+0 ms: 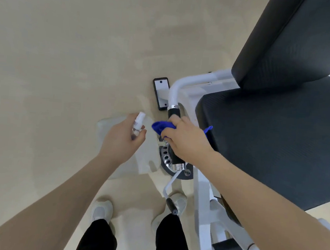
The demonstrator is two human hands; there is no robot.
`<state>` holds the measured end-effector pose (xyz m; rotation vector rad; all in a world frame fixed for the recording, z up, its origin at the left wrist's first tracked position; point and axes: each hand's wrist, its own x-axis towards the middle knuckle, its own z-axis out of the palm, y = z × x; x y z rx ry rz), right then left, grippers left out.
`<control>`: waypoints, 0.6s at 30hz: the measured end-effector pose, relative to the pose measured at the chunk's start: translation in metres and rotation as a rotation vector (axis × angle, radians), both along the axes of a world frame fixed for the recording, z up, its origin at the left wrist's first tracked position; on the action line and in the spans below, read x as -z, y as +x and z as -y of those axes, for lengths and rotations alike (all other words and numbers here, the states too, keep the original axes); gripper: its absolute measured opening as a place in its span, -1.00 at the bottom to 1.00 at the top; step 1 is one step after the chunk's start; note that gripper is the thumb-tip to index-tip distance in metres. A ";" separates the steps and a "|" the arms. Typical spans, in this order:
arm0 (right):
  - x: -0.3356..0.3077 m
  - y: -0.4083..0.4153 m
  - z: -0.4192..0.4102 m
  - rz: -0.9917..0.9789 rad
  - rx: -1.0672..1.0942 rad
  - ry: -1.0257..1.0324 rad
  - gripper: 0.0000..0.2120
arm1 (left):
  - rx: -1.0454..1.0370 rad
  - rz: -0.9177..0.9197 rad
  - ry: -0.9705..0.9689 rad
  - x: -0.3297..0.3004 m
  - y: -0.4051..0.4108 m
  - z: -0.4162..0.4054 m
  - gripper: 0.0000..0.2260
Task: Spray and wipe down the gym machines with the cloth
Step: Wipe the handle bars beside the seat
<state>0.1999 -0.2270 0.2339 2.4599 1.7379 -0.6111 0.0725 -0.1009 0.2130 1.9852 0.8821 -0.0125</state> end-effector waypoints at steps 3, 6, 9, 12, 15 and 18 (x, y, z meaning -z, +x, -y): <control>-0.005 0.004 0.002 0.015 -0.234 -0.098 -0.84 | -0.028 -0.047 -0.025 0.000 0.002 0.000 -0.72; 0.005 0.030 -0.036 0.140 -0.139 -0.105 -0.81 | -0.037 -0.056 -0.022 0.001 0.003 -0.001 -0.72; 0.010 0.036 -0.062 0.249 -0.018 -0.141 -0.80 | -0.072 -0.058 -0.054 0.004 -0.002 -0.001 -0.72; -0.005 0.010 -0.041 0.235 -0.172 -0.234 -0.77 | -0.181 -0.067 -0.136 0.006 -0.005 0.000 -0.72; -0.019 -0.029 -0.008 0.096 -0.393 -0.270 -0.78 | -0.245 -0.071 -0.185 0.004 -0.007 0.005 -0.74; -0.017 -0.013 -0.003 -0.075 -0.377 -0.245 -0.81 | -0.241 -0.043 -0.174 -0.002 -0.004 0.011 -0.84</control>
